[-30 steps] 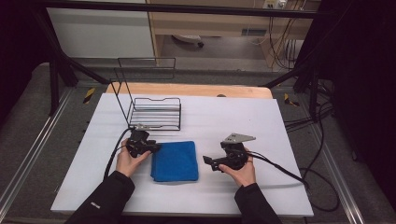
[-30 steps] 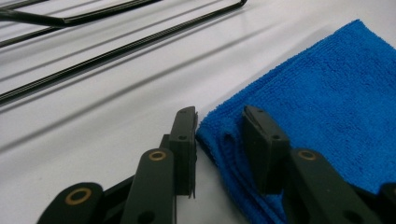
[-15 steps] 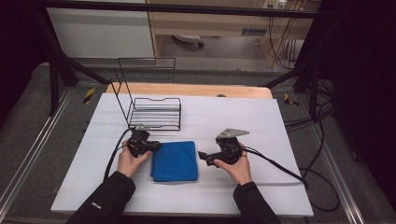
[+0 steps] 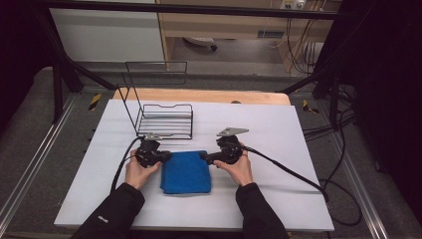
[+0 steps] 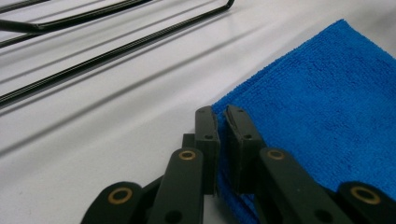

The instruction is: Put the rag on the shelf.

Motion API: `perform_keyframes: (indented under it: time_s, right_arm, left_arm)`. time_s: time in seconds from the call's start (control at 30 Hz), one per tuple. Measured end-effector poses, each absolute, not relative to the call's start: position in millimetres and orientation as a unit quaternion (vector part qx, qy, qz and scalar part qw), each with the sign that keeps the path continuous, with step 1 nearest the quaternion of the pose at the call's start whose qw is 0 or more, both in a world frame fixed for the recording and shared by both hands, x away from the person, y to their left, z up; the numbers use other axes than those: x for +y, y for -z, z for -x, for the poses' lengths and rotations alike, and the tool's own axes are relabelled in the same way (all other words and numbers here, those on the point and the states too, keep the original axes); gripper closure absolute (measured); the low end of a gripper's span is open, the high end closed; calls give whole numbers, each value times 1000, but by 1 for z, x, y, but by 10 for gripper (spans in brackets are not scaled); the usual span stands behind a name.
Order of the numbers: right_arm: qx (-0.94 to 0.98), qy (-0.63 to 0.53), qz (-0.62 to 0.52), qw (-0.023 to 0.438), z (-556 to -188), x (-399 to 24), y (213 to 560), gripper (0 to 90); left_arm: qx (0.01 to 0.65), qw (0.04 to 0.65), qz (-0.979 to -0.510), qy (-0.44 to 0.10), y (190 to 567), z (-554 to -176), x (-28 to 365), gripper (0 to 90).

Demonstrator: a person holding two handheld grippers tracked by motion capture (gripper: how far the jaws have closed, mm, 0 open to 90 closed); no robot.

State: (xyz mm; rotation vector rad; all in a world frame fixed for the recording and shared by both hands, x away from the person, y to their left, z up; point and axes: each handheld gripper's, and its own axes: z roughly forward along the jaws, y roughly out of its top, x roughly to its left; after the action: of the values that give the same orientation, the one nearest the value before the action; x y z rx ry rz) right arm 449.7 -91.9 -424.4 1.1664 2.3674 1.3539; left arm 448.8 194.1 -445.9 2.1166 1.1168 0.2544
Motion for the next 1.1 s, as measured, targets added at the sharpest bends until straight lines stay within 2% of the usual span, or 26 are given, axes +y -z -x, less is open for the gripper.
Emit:
perform_keyframes:
  time_s: [0.13, 0.37, 0.57, 0.8, 0.97, 1.1]
  right_arm:
    - [803, -439, -394, 88, -458, -90, 435, 340]
    - [806, -430, -403, 64, -465, -85, 444, 532]
    - [814, -404, -412, 60, -469, -84, 450, 623]
    - [812, -403, -420, 34, -470, -83, 453, 723]
    - [811, -403, -424, 21, -471, -83, 452, 836]
    - [808, -411, -422, 22, -468, -84, 447, 864]
  left_arm:
    - [433, 359, -821, -99, 446, -449, 194, 834]
    - [427, 364, -822, -99, 447, -449, 195, 833]
    - [422, 363, -824, -102, 447, -449, 195, 833]
    - [425, 366, -822, -98, 447, -449, 196, 835]
    - [426, 367, -821, -96, 447, -450, 196, 843]
    - [433, 377, -814, -85, 447, -450, 199, 850]
